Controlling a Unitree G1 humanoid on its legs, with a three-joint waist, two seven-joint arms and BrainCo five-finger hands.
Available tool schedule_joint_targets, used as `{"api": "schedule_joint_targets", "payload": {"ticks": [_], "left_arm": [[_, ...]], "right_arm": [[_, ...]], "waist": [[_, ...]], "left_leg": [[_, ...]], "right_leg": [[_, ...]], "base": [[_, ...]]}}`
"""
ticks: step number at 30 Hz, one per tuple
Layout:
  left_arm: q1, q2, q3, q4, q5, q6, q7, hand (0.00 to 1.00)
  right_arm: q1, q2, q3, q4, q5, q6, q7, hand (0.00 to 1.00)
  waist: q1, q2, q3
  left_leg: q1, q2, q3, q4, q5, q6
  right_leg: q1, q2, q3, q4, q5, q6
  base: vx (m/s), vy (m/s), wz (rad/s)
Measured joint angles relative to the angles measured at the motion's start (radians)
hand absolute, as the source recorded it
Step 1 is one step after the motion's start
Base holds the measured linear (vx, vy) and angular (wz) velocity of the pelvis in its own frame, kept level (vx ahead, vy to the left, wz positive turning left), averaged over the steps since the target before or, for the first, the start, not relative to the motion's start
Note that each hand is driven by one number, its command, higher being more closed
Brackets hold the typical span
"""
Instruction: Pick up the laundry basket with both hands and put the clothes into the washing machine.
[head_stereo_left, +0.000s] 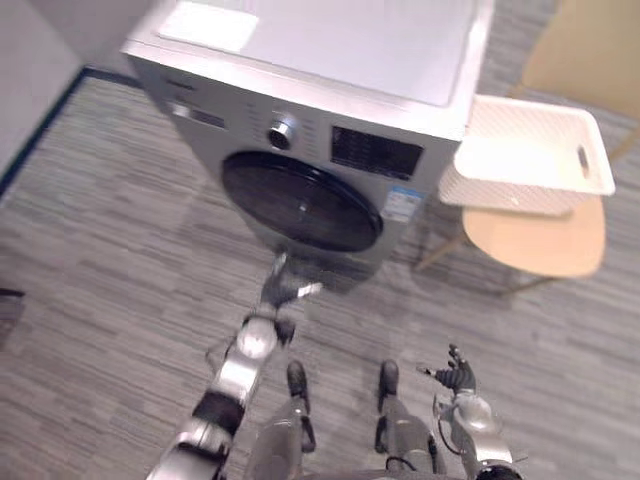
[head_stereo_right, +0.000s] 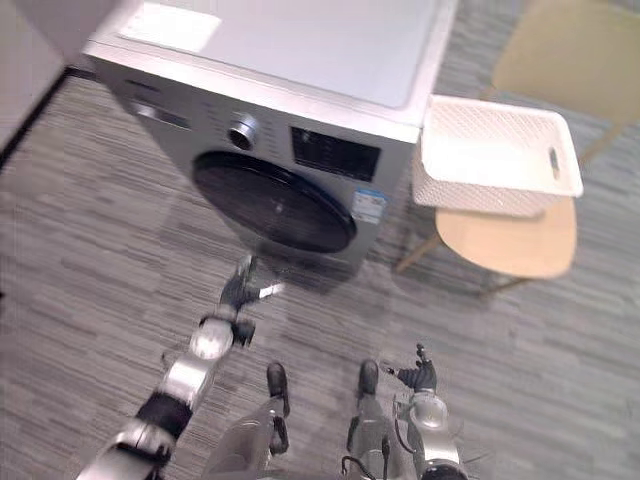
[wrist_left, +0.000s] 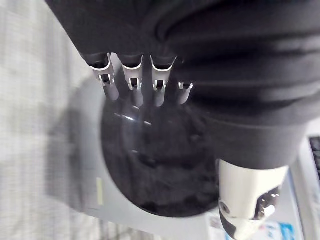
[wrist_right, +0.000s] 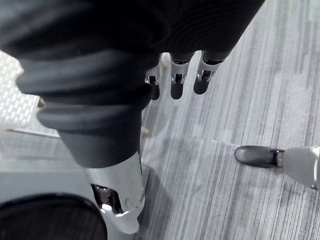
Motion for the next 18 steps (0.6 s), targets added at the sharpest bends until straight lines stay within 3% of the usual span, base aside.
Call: {"api": "schedule_joint_targets", "payload": {"ticks": [5,6,8,9,11,14,15,16,17,18], "left_arm": [[0.039,-0.046,0.180,0.242,-0.020,0.004,-0.009,0.00],[0.018,-0.047,0.216,0.288,-0.020,0.009,-0.006,0.00],[0.001,-0.048,0.249,0.330,-0.020,0.013,0.004,0.00],[-0.007,-0.046,0.271,0.349,-0.019,0.015,0.017,0.00],[-0.004,-0.036,0.288,0.381,-0.016,0.021,0.029,0.00],[0.006,-0.035,0.300,0.390,-0.014,0.021,0.032,0.00],[0.013,-0.035,0.302,0.396,-0.014,0.020,0.031,0.00],[0.018,-0.036,0.302,0.400,-0.014,0.020,0.032,0.00],[0.029,-0.036,0.297,0.406,-0.014,0.021,0.032,0.00],[0.037,-0.032,0.294,0.405,-0.014,0.021,0.033,0.00]], "right_arm": [[-0.026,0.009,-0.005,0.094,-0.001,0.010,0.004,0.00],[-0.027,0.011,-0.021,0.108,0.000,0.015,0.004,0.00],[-0.030,0.001,-0.039,0.135,0.001,0.017,0.002,0.00],[-0.049,-0.009,-0.043,0.163,0.001,0.018,0.001,0.00],[-0.079,-0.010,-0.059,0.179,0.001,0.019,0.001,0.00],[-0.103,-0.008,-0.058,0.184,0.001,0.019,0.002,0.00],[-0.114,-0.007,-0.058,0.199,0.000,0.019,0.002,0.00],[-0.114,-0.008,-0.057,0.200,0.000,0.019,0.002,0.00],[-0.107,-0.008,-0.056,0.200,0.000,0.019,0.002,0.00],[-0.101,-0.007,-0.048,0.201,0.000,0.021,0.002,0.00]], "waist": [[0.029,-0.013,-0.033],[0.028,-0.020,-0.033],[0.015,-0.028,-0.043],[0.022,-0.036,-0.041],[0.043,-0.048,-0.035],[0.045,-0.060,-0.030],[0.046,-0.061,-0.029],[0.044,-0.060,-0.030],[0.042,-0.056,-0.031],[0.042,-0.056,-0.030]], "left_leg": [[0.030,-0.016,-0.080,-0.016,0.000,0.000],[0.008,-0.011,-0.034,0.012,-0.013,0.020],[-0.043,0.027,0.133,0.093,-0.028,0.041],[-0.065,0.050,0.242,0.131,-0.039,0.059],[-0.091,0.051,0.272,0.190,-0.071,0.059],[-0.112,0.028,0.239,0.297,-0.162,0.066],[-0.118,0.019,0.226,0.349,-0.226,0.067],[-0.123,0.018,0.218,0.375,-0.250,0.068],[-0.116,0.026,0.205,0.403,-0.281,0.068],[-0.094,0.028,0.190,0.419,-0.305,0.074]], "right_leg": [[0.083,-0.017,-0.111,0.017,-0.054,0.021],[0.096,-0.033,-0.163,0.029,-0.066,0.024],[0.104,-0.055,-0.242,0.043,-0.082,0.042],[0.097,-0.072,-0.265,0.060,-0.085,0.051],[0.097,-0.096,-0.274,0.067,-0.088,0.056],[0.143,-0.133,-0.304,0.080,-0.108,0.078],[0.147,-0.157,-0.309,0.137,-0.136,0.071],[0.142,-0.174,-0.309,0.186,-0.151,0.072],[0.105,-0.213,-0.286,0.334,-0.162,0.060],[0.036,-0.246,-0.221,0.511,-0.136,0.009]], "base": [[0.06,0.011,0.61],[0.07,0.037,1.28],[0.11,0.048,1.30],[0.12,0.055,0.64],[0.14,0.092,0.32],[0.14,0.112,0.33],[0.14,0.145,0.30],[0.14,0.141,0.22],[0.20,0.144,0.24],[0.24,0.139,0.23]]}}
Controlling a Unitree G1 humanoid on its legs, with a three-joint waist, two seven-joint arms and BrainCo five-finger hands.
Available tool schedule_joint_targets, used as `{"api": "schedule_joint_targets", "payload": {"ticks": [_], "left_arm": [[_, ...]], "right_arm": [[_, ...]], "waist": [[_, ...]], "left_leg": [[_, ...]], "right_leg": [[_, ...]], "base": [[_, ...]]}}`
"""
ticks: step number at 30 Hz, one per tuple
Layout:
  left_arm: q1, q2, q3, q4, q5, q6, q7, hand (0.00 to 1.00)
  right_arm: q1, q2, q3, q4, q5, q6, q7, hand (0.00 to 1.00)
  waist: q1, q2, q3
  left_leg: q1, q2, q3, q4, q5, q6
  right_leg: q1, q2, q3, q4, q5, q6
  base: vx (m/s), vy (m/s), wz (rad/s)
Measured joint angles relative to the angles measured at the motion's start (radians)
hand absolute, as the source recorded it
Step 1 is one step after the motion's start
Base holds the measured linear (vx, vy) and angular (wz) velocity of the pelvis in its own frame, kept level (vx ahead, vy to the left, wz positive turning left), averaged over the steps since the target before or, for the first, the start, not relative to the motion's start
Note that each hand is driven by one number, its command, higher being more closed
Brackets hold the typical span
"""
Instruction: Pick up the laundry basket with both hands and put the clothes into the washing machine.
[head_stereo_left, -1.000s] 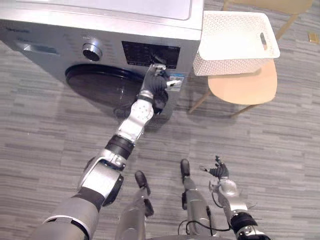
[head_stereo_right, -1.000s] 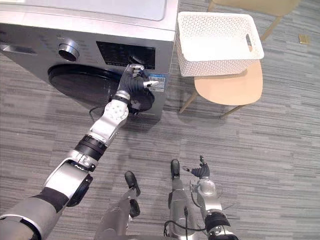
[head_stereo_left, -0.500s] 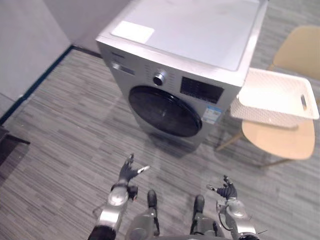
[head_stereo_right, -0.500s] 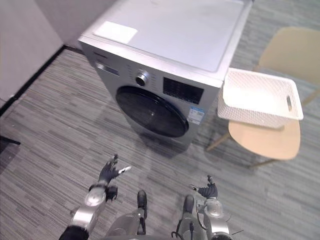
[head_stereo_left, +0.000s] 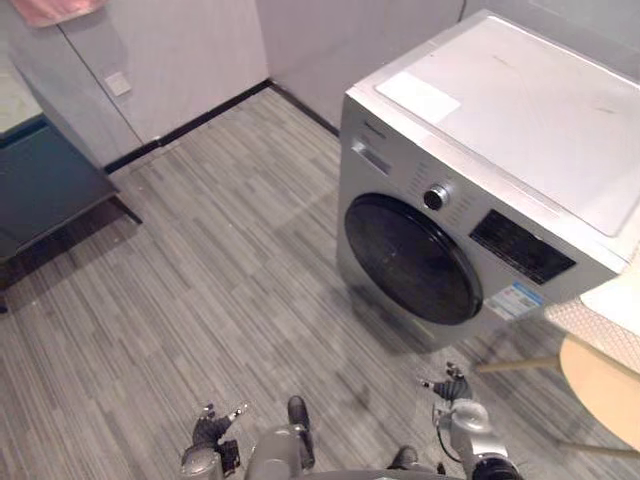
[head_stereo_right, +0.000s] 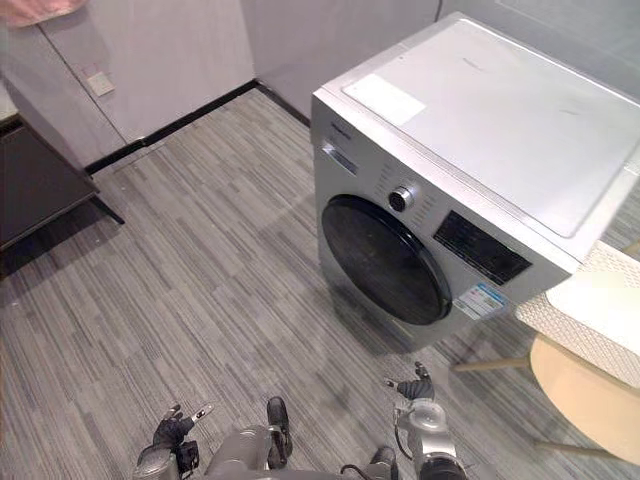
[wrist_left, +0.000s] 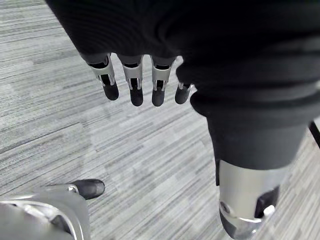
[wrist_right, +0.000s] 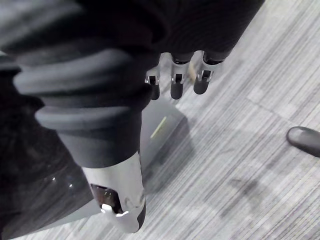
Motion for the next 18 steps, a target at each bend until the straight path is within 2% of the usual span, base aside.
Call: {"api": "schedule_joint_targets", "payload": {"ticks": [1,2,3,4,5,6,7,8,9,10,11,12,13,15,16,17,18], "left_arm": [[0.005,0.004,-0.002,-0.001,0.000,0.000,0.000,0.00],[0.007,0.016,-0.012,-0.003,-0.001,0.000,0.002,0.00],[0.002,0.018,-0.015,-0.006,-0.001,0.000,0.003,0.00],[0.002,0.020,-0.016,-0.011,-0.003,0.000,0.004,0.00],[0.002,0.025,-0.015,-0.025,-0.005,-0.001,0.005,0.00],[-0.010,0.019,-0.017,-0.029,-0.005,-0.003,0.006,0.00],[-0.021,0.013,-0.017,-0.029,-0.006,-0.003,0.006,0.00],[-0.049,-0.002,-0.018,-0.029,-0.008,-0.005,0.006,0.00],[-0.062,-0.013,-0.016,-0.029,-0.009,-0.007,0.006,0.00],[-0.076,-0.025,-0.013,-0.029,-0.009,-0.013,0.006,0.00],[-0.076,-0.027,-0.013,-0.029,-0.009,-0.014,0.006,0.00],[-0.077,-0.050,-0.013,-0.029,-0.007,-0.015,0.006,0.00],[-0.074,-0.065,-0.011,-0.032,-0.005,-0.019,0.006,0.00],[-0.076,-0.095,0.011,-0.036,-0.005,-0.019,0.007,0.00],[-0.075,-0.108,0.030,-0.049,-0.005,-0.018,0.008,0.00],[-0.054,-0.111,0.034,-0.069,-0.006,-0.017,0.009,0.00],[-0.041,-0.111,0.033,-0.081,-0.008,-0.016,0.008,0.00]], "right_arm": [[0.003,0.002,0.005,0.002,0.000,0.001,0.000,0.00],[0.004,0.007,0.018,0.020,0.000,0.000,0.000,0.00],[0.007,0.018,0.018,0.038,0.000,0.002,0.000,0.00],[0.007,0.023,0.018,0.042,0.001,0.005,0.001,0.00],[0.007,0.027,0.018,0.037,0.001,0.008,0.001,0.00],[0.008,0.022,0.018,0.030,0.001,0.008,0.002,0.00],[0.010,0.019,0.018,0.024,0.001,0.008,0.002,0.00],[0.017,0.014,0.014,0.011,0.001,0.008,0.004,0.00],[0.020,0.012,0.011,0.010,0.001,0.008,0.006,0.00],[0.047,0.010,0.009,-0.003,0.001,0.009,0.017,0.00],[0.053,0.010,0.009,-0.007,0.001,0.009,0.017,0.00],[0.075,0.010,0.008,-0.013,0.001,0.010,0.019,0.00],[0.073,0.012,0.004,-0.020,0.001,0.010,0.019,0.00],[0.063,0.015,0.001,-0.050,0.001,0.011,0.020,0.00],[0.063,0.021,0.007,-0.058,0.002,0.012,0.020,0.00],[0.061,0.037,0.021,-0.064,0.004,0.012,0.019,0.00],[0.057,0.051,0.021,-0.075,0.010,0.012,0.019,0.00]], "waist": [[-0.001,-0.002,0.002],[-0.005,0.004,0.015],[-0.016,-0.003,0.018],[-0.023,-0.006,0.018],[-0.033,-0.009,0.021],[-0.040,-0.005,0.023],[-0.047,-0.004,0.024],[-0.067,0.001,0.030],[-0.072,0.004,0.039],[-0.082,-0.001,0.042],[-0.084,-0.007,0.038],[-0.080,0.018,0.036],[-0.065,0.038,0.032],[-0.060,0.063,0.047],[-0.055,0.064,0.051],[-0.050,0.054,0.057],[-0.048,0.034,0.058]], "left_leg": [[0.011,-0.002,-0.011,0.002,-0.009,0.005],[0.037,-0.004,-0.038,-0.001,-0.019,0.021],[0.062,-0.001,-0.067,-0.013,-0.028,0.025],[0.078,-0.005,-0.086,-0.027,-0.028,0.025],[0.114,-0.018,-0.122,-0.062,-0.027,0.024],[0.145,-0.035,-0.160,-0.091,-0.027,0.024],[0.156,-0.047,-0.187,-0.104,-0.027,0.024],[0.174,-0.066,-0.251,-0.117,-0.031,0.022],[0.188,-0.070,-0.278,-0.120,-0.033,0.018],[0.220,-0.093,-0.381,-0.122,-0.051,-0.017],[0.226,-0.094,-0.397,-0.120,-0.057,-0.020],[0.244,-0.074,-0.442,-0.115,-0.066,-0.035],[0.230,-0.054,-0.434,-0.080,-0.054,-0.055],[0.135,-0.005,-0.349,0.135,-0.025,-0.094],[0.086,0.040,-0.288,0.272,0.016,-0.102],[0.040,0.114,-0.188,0.423,0.010,-0.096],[0.028,0.165,-0.093,0.493,0.002,-0.087]], "right_leg": [[-0.040,-0.011,0.047,0.086,0.026,-0.037],[-0.132,-0.004,0.166,0.253,0.038,-0.057],[-0.186,0.055,0.239,0.339,-0.047,-0.041],[-0.208,0.090,0.259,0.349,-0.081,-0.045],[-0.246,0.155,0.289,0.323,-0.129,-0.049],[-0.288,0.216,0.322,0.257,-0.146,-0.044],[-0.314,0.241,0.341,0.214,-0.145,-0.042],[-0.361,0.282,0.394,0.118,-0.131,-0.031],[-0.369,0.295,0.420,0.061,-0.121,-0.027],[-0.371,0.312,0.525,-0.108,-0.010,-0.031],[-0.368,0.313,0.532,-0.106,0.018,-0.032],[-0.346,0.318,0.502,-0.073,0.044,-0.082],[-0.334,0.317,0.459,-0.071,0.022,-0.100],[-0.269,0.319,0.373,-0.093,-0.005,-0.136],[-0.212,0.332,0.342,-0.123,-0.015,-0.152],[-0.126,0.348,0.314,-0.165,-0.023,-0.166],[-0.057,0.346,0.283,-0.201,-0.026,-0.172]], "base": [[0.29,0.164,0.23],[0.30,0.099,0.40],[0.29,0.065,0.51],[0.31,-0.015,0.77],[0.33,-0.025,0.92],[0.33,-0.036,1.04],[0.35,-0.075,1.44],[0.30,-0.092,1.42],[0.58,-0.260,2.35],[0.43,-0.215,1.80],[0.57,-0.320,2.05],[0.43,-0.236,1.16],[0.52,-0.280,1.44],[0.43,-0.241,0.99],[0.45,-0.282,0.74],[0.40,-0.240,0.74],[0.42,-0.257,0.57]]}}
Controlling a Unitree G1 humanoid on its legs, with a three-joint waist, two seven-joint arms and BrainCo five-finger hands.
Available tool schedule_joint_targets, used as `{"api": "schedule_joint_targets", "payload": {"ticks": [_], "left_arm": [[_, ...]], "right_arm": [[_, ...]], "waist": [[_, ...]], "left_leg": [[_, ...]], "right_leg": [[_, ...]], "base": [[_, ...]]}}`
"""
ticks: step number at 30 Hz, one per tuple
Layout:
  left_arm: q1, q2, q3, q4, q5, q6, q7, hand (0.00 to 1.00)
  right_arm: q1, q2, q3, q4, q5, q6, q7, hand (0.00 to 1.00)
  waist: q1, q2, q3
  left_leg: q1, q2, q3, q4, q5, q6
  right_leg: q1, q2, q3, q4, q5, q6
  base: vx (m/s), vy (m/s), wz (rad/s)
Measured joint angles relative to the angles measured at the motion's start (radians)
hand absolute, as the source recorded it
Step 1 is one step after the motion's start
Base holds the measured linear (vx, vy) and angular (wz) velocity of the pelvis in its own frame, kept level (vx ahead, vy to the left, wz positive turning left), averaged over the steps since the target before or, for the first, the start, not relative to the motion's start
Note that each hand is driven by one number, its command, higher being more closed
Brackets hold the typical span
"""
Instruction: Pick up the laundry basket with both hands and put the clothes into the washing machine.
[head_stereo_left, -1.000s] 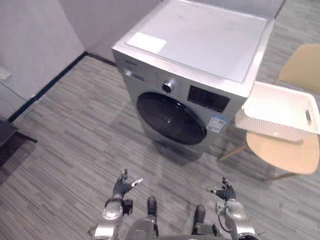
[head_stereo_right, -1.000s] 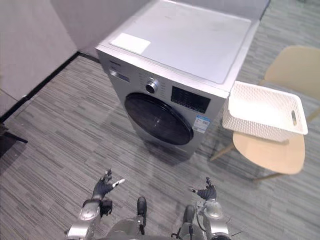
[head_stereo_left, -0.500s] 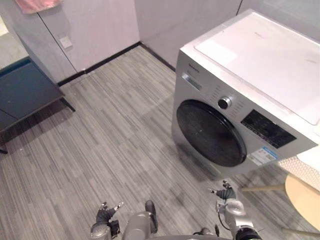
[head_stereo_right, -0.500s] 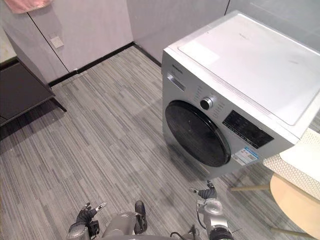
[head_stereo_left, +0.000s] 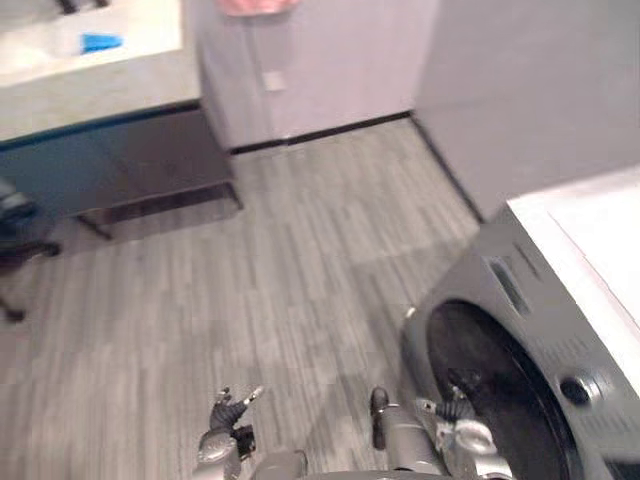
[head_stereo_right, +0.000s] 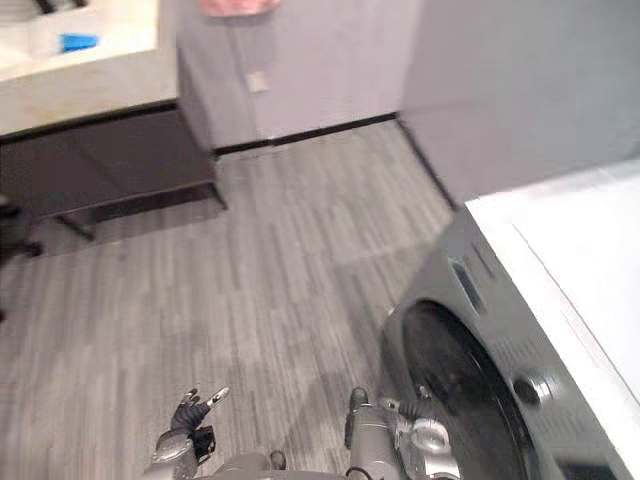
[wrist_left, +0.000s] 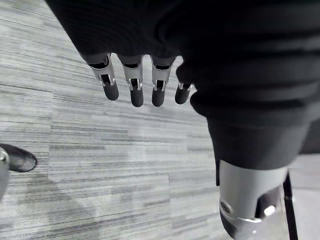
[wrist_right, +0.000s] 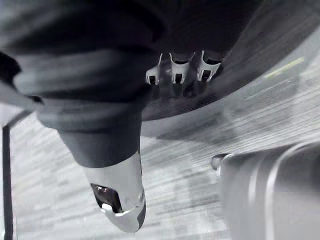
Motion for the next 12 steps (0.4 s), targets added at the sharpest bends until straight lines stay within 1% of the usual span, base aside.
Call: {"api": "schedule_joint_targets", "payload": {"ticks": [1,2,3,4,5,6,7,8,9,10,12], "left_arm": [[0.003,-0.001,-0.003,-0.005,-0.002,0.001,-0.001,0.00],[0.003,-0.003,-0.008,-0.018,-0.002,0.002,-0.004,0.00],[-0.002,-0.008,-0.008,-0.026,-0.001,0.002,-0.006,0.00],[-0.008,-0.011,-0.007,-0.026,-0.001,0.002,-0.006,0.00],[-0.022,-0.020,-0.007,-0.023,0.001,0.004,-0.006,0.00],[-0.030,-0.032,-0.008,-0.021,0.005,0.004,-0.007,0.00],[-0.034,-0.030,-0.007,-0.013,0.007,0.003,-0.008,0.00],[-0.048,-0.022,-0.008,0.011,0.009,0.003,-0.008,0.00],[-0.046,-0.008,-0.007,0.025,0.010,0.005,-0.009,0.00],[-0.041,-0.003,-0.007,0.030,0.012,0.006,-0.008,0.00],[-0.019,0.013,-0.008,0.060,0.031,0.013,-0.009,0.00]], "right_arm": [[-0.001,0.004,0.000,-0.007,0.002,0.000,0.000,0.00],[-0.002,0.004,-0.002,-0.020,0.005,-0.003,0.000,0.00],[-0.004,-0.002,-0.003,-0.026,0.006,-0.007,0.000,0.00],[-0.003,-0.004,-0.008,-0.029,0.006,-0.007,0.000,0.00],[0.000,-0.008,-0.021,-0.028,0.006,-0.004,0.000,0.00],[0.013,-0.014,-0.035,-0.027,0.005,-0.002,0.000,0.00],[0.016,-0.016,-0.044,-0.019,0.004,-0.001,0.000,0.00],[0.022,-0.007,-0.056,-0.012,0.003,0.004,0.000,0.00],[0.022,0.007,-0.061,0.000,0.001,0.004,0.000,0.00],[0.024,0.013,-0.060,0.008,-0.001,0.004,0.000,0.00],[0.016,0.020,-0.060,0.028,-0.009,0.003,0.000,0.00]], "waist": [[0.001,-0.009,-0.004],[0.001,-0.017,-0.014],[0.004,-0.012,-0.018],[0.005,-0.006,-0.020],[0.002,0.010,-0.029],[-0.004,0.038,-0.047],[-0.004,0.041,-0.053],[-0.008,0.030,-0.055],[-0.006,0.006,-0.060],[-0.003,0.000,-0.063],[-0.003,-0.004,-0.067]], "left_leg": [[-0.009,0.019,0.045,0.001,-0.001,0.002],[-0.024,0.046,0.114,-0.037,-0.001,0.003],[-0.029,0.060,0.173,-0.135,0.004,0.007],[-0.028,0.062,0.200,-0.198,0.007,0.002],[-0.022,0.058,0.234,-0.335,0.066,0.007],[-0.020,0.044,0.237,-0.475,0.219,0.019],[-0.001,0.030,0.239,-0.520,0.199,0.032],[0.051,-0.016,0.223,-0.642,0.212,0.023],[0.086,-0.050,0.223,-0.731,0.258,0.025],[0.101,-0.063,0.223,-0.763,0.274,0.025],[0.152,-0.099,0.218,-0.844,0.300,0.028]], "right_leg": [[0.025,-0.002,-0.009,-0.019,0.000,0.000],[0.059,-0.003,-0.029,-0.057,0.000,0.000],[0.084,-0.002,-0.051,-0.089,0.000,0.000],[0.090,-0.002,-0.068,-0.098,0.000,0.000],[0.100,0.005,-0.096,-0.109,-0.001,0.003],[0.104,0.022,-0.120,-0.110,-0.011,0.019],[0.108,0.026,-0.121,-0.112,-0.020,0.033],[0.120,0.015,-0.125,-0.119,-0.023,0.038],[0.122,-0.004,-0.128,-0.121,-0.025,0.043],[0.124,-0.009,-0.128,-0.122,-0.025,0.043],[0.146,-0.025,-0.123,-0.123,-0.035,0.059]], "base": [[0.34,-0.207,0.46],[0.29,-0.152,0.39],[0.20,-0.077,0.37],[0.17,-0.015,0.46],[0.16,0.040,0.57],[0.16,0.070,0.61],[0.18,0.116,0.68],[0.15,0.111,0.56],[0.12,0.094,0.47],[0.06,0.074,0.25],[0.01,0.068,0.15]]}}
